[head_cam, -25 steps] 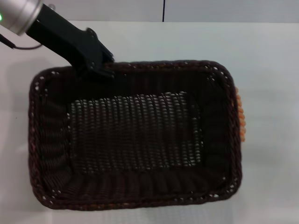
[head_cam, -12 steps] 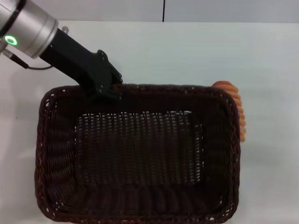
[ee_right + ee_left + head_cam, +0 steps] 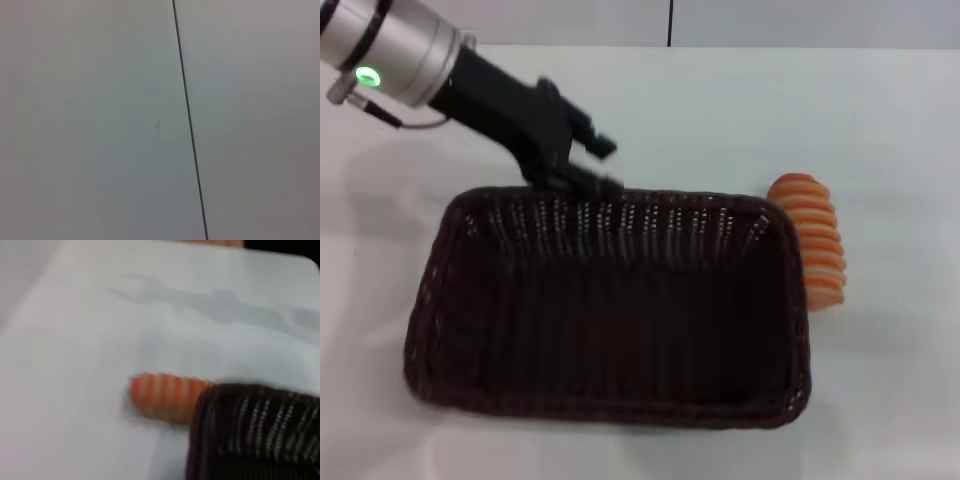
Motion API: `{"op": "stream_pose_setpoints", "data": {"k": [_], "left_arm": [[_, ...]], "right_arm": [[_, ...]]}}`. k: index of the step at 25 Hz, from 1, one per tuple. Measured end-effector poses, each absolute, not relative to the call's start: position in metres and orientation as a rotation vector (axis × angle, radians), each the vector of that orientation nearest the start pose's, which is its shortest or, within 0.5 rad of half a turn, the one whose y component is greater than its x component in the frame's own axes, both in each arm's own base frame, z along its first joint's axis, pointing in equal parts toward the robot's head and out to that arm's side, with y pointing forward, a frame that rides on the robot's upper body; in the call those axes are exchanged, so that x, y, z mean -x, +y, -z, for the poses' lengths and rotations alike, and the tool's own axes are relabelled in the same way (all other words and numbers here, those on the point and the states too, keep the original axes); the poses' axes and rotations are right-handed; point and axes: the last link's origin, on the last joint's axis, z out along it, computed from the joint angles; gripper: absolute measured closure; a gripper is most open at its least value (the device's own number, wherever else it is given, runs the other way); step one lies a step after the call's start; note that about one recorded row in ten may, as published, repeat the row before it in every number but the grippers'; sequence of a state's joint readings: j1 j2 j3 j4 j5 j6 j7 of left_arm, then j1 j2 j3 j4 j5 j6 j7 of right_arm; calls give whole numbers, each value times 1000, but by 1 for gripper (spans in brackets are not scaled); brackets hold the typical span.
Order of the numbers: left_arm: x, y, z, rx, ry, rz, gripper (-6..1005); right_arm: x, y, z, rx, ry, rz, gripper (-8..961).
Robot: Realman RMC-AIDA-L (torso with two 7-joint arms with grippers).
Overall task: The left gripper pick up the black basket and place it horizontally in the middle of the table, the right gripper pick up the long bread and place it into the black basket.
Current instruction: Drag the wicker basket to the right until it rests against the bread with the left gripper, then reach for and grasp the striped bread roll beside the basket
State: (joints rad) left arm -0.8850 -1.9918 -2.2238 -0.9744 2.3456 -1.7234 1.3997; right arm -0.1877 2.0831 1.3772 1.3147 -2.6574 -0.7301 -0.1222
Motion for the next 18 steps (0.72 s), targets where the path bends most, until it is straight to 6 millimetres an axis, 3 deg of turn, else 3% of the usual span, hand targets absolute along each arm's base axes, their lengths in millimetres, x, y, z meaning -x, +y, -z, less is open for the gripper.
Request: {"op": "stream_pose_setpoints", "data": {"k": [10,16,17,18], "left_arm": [[143,424,-84,2748,-294,255,491],[167,436,-135,2354,-497,653,494],[167,436,-135,2354,-497,653,494],[184,433,-153,2191,-558,795,494]], "right_arm": [[-268,285,-98,1228,470,-789,312],[-259,288,-90,1309,550,-759,312],[-259,288,-90,1309,550,-759,311],[-256,290,-88,1335,577,-746,311]]}}
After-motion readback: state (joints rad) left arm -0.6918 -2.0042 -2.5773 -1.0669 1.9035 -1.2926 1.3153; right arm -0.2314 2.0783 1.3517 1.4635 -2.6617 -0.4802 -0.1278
